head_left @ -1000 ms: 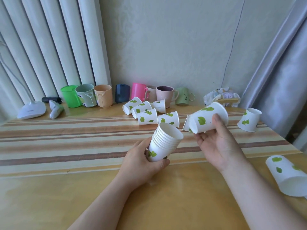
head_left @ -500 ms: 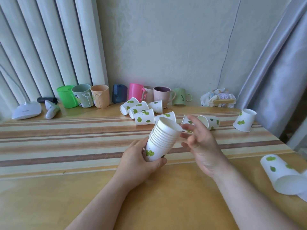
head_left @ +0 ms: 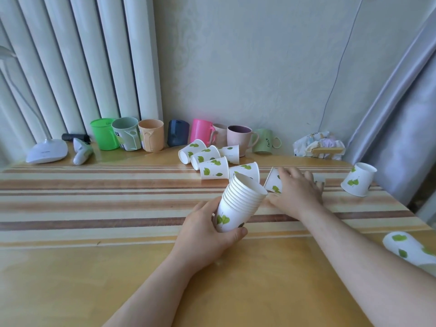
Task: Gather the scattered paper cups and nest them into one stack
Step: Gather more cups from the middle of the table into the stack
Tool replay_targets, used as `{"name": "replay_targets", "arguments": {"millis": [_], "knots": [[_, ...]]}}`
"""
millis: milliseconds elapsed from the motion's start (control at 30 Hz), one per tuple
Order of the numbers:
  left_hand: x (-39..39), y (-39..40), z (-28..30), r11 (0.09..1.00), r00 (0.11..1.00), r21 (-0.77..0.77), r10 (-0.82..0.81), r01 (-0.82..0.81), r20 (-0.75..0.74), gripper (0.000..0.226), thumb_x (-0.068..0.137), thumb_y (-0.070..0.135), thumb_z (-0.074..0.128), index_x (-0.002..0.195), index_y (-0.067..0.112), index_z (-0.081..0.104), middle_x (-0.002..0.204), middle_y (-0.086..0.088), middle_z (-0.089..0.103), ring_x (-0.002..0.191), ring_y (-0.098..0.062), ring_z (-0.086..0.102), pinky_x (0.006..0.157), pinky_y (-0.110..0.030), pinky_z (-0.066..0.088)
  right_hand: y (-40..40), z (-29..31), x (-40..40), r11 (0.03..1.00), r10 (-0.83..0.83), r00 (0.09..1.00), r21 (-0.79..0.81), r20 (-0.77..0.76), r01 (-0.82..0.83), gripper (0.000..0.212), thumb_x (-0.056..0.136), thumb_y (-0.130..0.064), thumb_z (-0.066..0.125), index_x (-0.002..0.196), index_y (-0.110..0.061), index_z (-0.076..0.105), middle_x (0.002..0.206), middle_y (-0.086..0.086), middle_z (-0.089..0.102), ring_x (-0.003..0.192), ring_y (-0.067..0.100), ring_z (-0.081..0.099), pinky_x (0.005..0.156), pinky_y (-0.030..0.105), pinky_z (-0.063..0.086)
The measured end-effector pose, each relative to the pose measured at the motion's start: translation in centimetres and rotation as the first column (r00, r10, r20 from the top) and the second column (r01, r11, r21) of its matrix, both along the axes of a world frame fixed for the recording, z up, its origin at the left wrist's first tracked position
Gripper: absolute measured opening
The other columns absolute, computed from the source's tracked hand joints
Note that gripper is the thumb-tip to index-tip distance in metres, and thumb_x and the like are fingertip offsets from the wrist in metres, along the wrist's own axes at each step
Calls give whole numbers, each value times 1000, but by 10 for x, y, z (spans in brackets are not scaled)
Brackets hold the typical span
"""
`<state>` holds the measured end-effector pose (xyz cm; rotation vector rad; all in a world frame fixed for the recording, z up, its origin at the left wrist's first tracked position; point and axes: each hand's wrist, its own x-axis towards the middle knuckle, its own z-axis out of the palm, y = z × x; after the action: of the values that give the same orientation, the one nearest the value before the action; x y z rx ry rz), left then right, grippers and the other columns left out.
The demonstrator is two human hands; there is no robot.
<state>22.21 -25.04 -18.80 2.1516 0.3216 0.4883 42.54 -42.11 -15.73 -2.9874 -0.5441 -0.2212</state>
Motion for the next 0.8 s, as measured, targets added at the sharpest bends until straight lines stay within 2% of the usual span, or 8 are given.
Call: {"name": "replay_targets", "arguments": {"millis": [133,200,300,367,433,500,633,800], "knots": [[0,1,-1,1000,1000,14,4,-4,-4,45,74,55,88,113,49,66,106,18,62,100,2,59,79,-23,46,-1,1,4,996,-83,996,20,-30,83,70,79,-68,69,137,-31,58,143,3,48,134,35,41,103,51,38],[0,0,-1,1000,1000,14,5,-5,-6,42,74,56,88,108,51,64,104,18,62,99,1,59,78,-23,46,-4,-4,-1,993,-90,996,69,-28,92,69,78,-69,69,135,-32,60,139,2,50,133,35,42,105,52,38],[0,0,0,1000,1000,13,2,-2,-4,46,75,55,88,113,53,64,107,19,62,101,3,58,80,-24,46,-7,-14,-18,930,-53,998,362,-17,55,72,72,-62,75,135,-30,60,133,2,57,129,36,50,105,52,45],[0,-1,1,1000,1000,13,-2,2,1,48,75,55,88,116,53,65,107,21,61,102,4,58,80,-23,45,-8,-20,-30,730,20,997,683,-77,38,69,68,-52,81,130,-29,61,124,-2,64,120,31,59,99,47,51],[0,-1,1,1000,1000,16,0,0,3,44,76,54,89,112,50,64,106,20,61,101,3,57,78,-21,44,-9,-22,-41,517,99,982,852,-159,86,61,73,-38,90,126,-36,58,116,-15,67,108,17,65,88,39,52],[0,0,0,1000,1000,24,7,-7,7,45,76,53,89,114,47,65,106,18,61,102,3,57,79,-20,44,-11,-24,-47,418,164,970,903,-177,95,59,79,-28,92,126,-39,57,113,-20,69,100,5,65,81,34,51],[1,0,-3,999,999,32,43,-44,29,52,76,49,89,122,46,65,108,17,60,105,6,53,80,-18,43,-16,-26,-46,216,249,955,971,-159,105,54,86,-15,90,124,-37,60,113,-14,72,92,2,68,81,28,52],[3,-1,-5,995,998,85,50,-52,36,62,74,48,90,129,48,63,110,15,60,110,8,50,81,-8,36,-15,-8,-48,-223,490,853,920,-182,324,53,81,-31,79,130,-23,61,110,-4,77,93,19,73,83,38,53]]}}
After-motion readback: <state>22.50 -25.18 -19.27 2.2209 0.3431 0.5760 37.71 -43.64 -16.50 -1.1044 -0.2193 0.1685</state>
